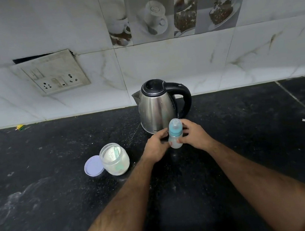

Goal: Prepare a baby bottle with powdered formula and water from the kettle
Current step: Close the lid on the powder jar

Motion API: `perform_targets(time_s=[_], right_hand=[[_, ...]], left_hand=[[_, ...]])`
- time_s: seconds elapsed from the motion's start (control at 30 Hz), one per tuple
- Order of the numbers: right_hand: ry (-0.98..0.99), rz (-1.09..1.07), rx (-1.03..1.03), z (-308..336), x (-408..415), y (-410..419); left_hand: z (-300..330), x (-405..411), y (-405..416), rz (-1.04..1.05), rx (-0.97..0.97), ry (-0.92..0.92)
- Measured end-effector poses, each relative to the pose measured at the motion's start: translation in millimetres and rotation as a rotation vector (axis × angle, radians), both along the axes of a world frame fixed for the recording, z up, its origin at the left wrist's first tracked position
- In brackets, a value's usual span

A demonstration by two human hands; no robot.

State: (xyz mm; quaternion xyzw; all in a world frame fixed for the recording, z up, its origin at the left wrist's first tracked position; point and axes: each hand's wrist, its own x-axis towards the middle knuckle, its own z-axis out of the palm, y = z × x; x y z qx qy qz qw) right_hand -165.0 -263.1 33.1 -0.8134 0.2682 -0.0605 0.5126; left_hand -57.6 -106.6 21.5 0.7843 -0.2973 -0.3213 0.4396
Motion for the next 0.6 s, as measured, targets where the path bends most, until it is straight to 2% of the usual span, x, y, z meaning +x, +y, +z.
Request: perform_targets(time_s=[0.07, 0.33, 0.6], right_hand=[[0.0, -0.076, -0.02, 1.1, -7.4, 7.8], [-0.026, -0.357, -0.313, 11.1, -48.9, 68.5], [-0.047, -0.114, -0.234, -2.0, -32.0, 144.8]], left_hand=[[4.4, -6.1, 5.6, 0.031, -0.006, -0.002], [1.7, -29.3, 60.4, 0.143, -0.114, -0.034], [-15.0, -35.3, 165.4, 0.287, -0.138, 0.028]])
